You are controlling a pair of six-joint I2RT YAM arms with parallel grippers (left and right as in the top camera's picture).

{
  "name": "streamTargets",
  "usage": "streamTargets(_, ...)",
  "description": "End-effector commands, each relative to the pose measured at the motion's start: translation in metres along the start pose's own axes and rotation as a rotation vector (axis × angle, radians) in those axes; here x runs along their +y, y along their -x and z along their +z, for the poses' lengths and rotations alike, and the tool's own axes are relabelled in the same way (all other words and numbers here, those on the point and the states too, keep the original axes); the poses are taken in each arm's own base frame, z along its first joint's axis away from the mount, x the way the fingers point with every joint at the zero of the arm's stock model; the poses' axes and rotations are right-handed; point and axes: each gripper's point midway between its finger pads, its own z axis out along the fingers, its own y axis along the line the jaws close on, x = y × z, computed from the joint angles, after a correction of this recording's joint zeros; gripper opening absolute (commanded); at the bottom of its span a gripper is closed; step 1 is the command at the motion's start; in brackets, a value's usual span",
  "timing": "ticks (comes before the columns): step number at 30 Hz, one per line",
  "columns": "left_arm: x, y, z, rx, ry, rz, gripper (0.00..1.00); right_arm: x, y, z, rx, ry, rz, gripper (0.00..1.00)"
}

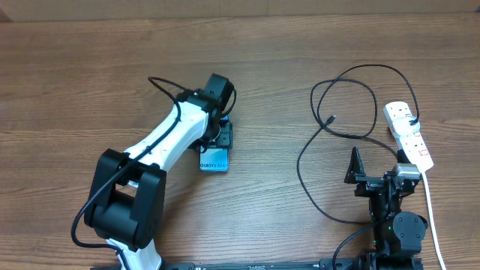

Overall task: Plug charger to phone and switch on socket
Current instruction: 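Grasp the phone with the left gripper and lift it upright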

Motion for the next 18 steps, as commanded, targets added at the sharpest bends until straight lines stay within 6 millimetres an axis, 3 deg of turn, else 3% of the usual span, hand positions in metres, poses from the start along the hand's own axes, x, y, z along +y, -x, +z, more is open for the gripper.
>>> streamTargets(1,-0.009,0.014,-0.024,-0.023,-0.026,-0.006,0.63,0.002,-0.002,0.000,-0.003,0.010,-0.007,1.00)
streamTargets(13,-0.019,0.024,-0.112,-0.010,-0.070,-0.013,0.62,0.002,-0.002,0.000,-0.003,0.010,-0.007,1.00)
streamTargets(18,-0.029,0.005,-0.122,0.077,-0.140,-0.013,0.63,0.002,-0.002,0.000,-0.003,0.010,-0.007,1.00)
